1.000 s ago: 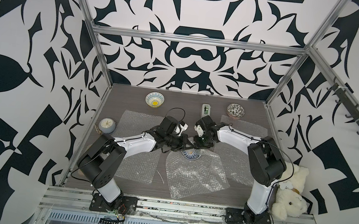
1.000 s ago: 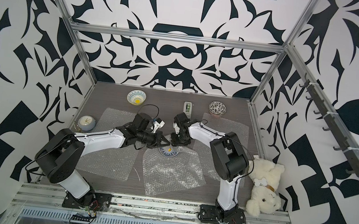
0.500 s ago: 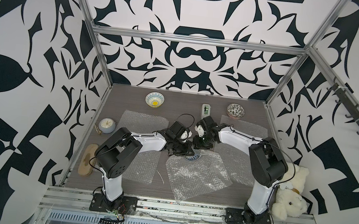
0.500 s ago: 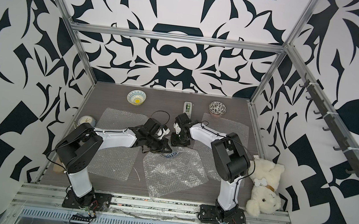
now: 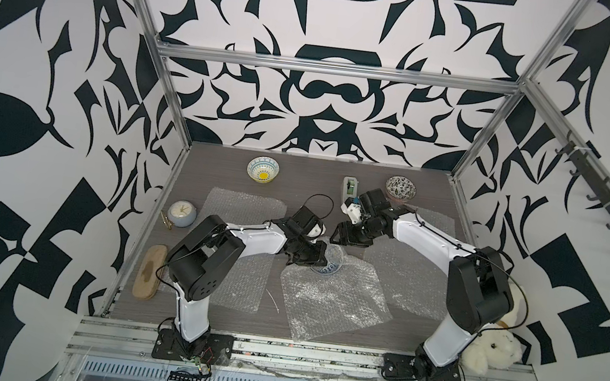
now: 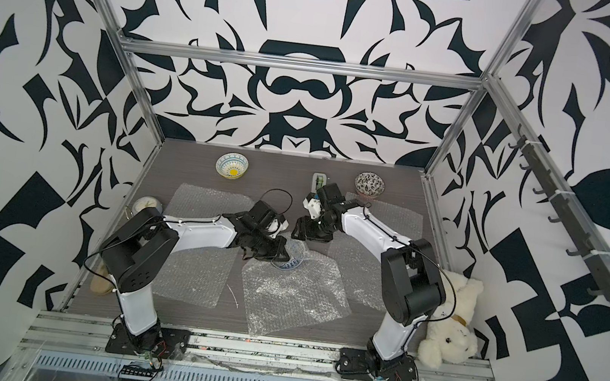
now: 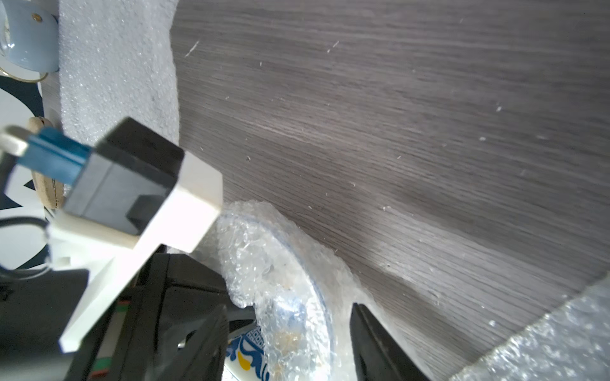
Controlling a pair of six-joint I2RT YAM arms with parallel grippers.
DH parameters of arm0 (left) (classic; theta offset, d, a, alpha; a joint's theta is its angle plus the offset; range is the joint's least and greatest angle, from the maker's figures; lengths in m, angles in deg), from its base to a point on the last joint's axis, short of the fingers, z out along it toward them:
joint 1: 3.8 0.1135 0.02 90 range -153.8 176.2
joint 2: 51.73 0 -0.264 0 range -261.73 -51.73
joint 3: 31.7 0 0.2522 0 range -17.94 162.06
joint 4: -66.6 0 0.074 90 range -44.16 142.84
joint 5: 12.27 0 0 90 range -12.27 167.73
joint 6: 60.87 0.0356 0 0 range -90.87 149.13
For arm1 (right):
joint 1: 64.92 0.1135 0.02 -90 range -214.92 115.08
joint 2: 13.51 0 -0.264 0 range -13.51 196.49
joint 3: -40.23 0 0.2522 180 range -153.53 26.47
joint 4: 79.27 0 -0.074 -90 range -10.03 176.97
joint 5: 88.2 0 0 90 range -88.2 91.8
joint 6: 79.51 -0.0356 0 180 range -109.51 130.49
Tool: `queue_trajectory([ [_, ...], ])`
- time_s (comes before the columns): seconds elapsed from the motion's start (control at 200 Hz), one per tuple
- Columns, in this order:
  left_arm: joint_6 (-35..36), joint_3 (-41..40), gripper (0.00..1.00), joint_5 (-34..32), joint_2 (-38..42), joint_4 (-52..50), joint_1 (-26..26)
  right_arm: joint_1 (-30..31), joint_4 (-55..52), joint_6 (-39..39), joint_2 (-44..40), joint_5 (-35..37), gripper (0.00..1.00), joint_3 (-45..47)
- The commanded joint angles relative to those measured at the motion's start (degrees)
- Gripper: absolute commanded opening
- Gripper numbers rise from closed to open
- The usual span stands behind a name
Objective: Wrap bowls in bubble wrap
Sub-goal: Wrap the bowl in bubble wrap.
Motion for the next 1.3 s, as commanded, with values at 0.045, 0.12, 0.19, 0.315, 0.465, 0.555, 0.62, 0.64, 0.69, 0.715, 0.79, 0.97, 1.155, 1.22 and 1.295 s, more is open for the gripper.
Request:
queue_trajectory([
  [0.045,1.43,1.05,0.0,-1.24,-0.83,-2.82,-0.13,0.95,0.42,1.58,3.45,-3.01,0.69,-2.23],
  [0.12,1.52,0.76,0.0,-1.7,-0.07,-3.02,-0.13,1.48,1.09,1.45,4.32,-3.16,0.7,-2.86],
  [0.19,1.44,0.4,0.0,-2.14,0.52,-2.85,-0.17,1.77,1.12,1.5,5.17,-3.38,0.7,-3.34],
  [0.315,1.44,0.32,0.0,-2.75,0.56,-2.69,-0.17,2.09,0.71,2.01,6.19,-4.18,0.74,-3.63],
  [0.465,1.17,0.81,0.0,-2.38,-0.09,-2.23,-0.17,2.19,1.04,2.04,5.43,-4.35,0.75,-3.22],
  [0.555,1.73,1.26,0.0,-2.55,0.01,-3.07,-0.17,2.32,0.65,2.22,5.4,-3.94,0.75,-3.47],
  [0.62,2.42,1.87,0.0,-2.98,0.14,-3.92,-0.14,2.77,-0.75,3.08,6.09,-2.66,0.75,-4.3],
  [0.64,2.63,2.0,0.0,-3.15,0.17,-4.21,-0.13,3.01,-1.32,3.39,6.45,-2.09,0.75,-4.52],
  [0.69,3.05,2.47,0.0,-3.35,0.18,-4.81,-0.13,3.82,-2.45,4.1,7.4,-0.47,0.75,-5.0],
  [0.715,3.17,2.74,0.0,-3.41,0.18,-5.06,-0.17,4.22,-2.82,4.2,8.0,0.39,0.75,-5.14],
  [0.79,3.44,3.29,0.0,-3.57,0.33,-5.48,-0.17,5.22,-3.83,4.25,9.64,4.37,0.72,-5.19],
  [0.97,3.46,2.99,0.07,-5.85,2.55,-5.82,-0.17,5.87,-4.85,3.7,11.45,10.81,0.57,-4.29],
  [1.155,3.22,2.16,0.29,-9.49,6.3,-6.4,-0.17,5.86,-4.79,3.36,10.61,13.88,0.45,-3.57],
  [1.22,3.11,1.82,0.34,-11.36,8.37,-6.69,-0.16,5.84,-4.3,3.22,10.15,14.34,0.45,-3.36],
  [1.295,2.93,1.45,0.37,-13.88,11.09,-7.23,-0.09,5.92,-3.49,2.88,9.62,14.61,0.43,-3.02],
])
